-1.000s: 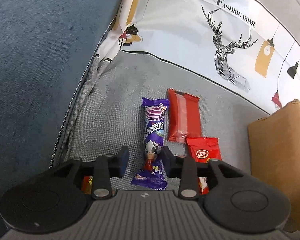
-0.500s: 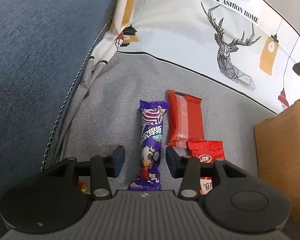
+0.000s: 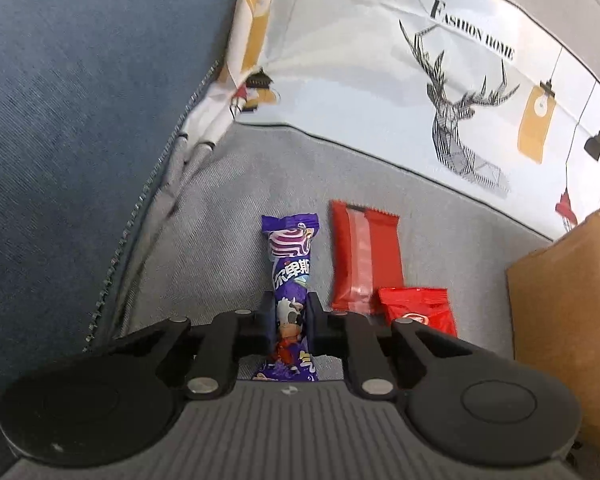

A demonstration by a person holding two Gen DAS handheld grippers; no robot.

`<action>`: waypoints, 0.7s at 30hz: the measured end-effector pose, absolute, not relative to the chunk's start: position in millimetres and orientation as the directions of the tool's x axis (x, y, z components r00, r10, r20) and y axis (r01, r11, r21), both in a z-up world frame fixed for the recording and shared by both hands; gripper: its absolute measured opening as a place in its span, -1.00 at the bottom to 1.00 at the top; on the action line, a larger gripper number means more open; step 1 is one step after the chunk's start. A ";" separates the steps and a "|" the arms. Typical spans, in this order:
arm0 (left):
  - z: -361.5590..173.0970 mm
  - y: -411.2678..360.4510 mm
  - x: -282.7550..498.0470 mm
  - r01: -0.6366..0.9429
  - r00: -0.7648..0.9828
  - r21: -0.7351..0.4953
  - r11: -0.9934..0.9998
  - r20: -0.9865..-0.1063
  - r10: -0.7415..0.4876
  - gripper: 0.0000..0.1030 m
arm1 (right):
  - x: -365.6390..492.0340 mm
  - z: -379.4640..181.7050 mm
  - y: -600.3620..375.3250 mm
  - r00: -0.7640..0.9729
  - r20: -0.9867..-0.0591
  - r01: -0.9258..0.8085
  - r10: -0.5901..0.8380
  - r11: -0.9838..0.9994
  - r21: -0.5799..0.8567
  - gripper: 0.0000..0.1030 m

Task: Organize snacks
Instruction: 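Carry the red bag in the right tool while the left tool carries the purple candy bar over the box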

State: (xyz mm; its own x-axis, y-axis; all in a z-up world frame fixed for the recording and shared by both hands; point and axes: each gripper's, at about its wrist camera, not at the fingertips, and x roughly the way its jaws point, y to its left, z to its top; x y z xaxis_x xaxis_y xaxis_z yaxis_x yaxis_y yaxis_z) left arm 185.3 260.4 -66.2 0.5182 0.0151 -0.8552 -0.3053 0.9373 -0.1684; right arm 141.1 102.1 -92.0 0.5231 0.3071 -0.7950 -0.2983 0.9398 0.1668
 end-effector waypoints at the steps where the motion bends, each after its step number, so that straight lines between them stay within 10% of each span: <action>1: -63.8 261.1 184.9 -0.307 0.525 -0.176 0.935 -0.851 0.012 -0.71 | 140.4 -90.4 101.1 0.531 -0.789 -0.300 0.309 0.939 0.166 -0.17; 21: 28.1 249.2 153.9 -0.332 0.741 -0.343 0.879 -0.671 0.018 -0.73 | 117.6 4.1 58.4 0.725 -0.574 -0.342 0.381 0.922 0.180 -0.20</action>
State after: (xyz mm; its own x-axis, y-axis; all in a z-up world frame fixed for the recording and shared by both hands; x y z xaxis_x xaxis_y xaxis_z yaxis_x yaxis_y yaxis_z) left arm 153.9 249.2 28.1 0.7410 0.0178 -0.6713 -0.3315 0.8790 -0.3427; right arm 117.6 58.4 4.1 0.7246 0.3810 -0.5743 -0.3425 0.9222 0.1797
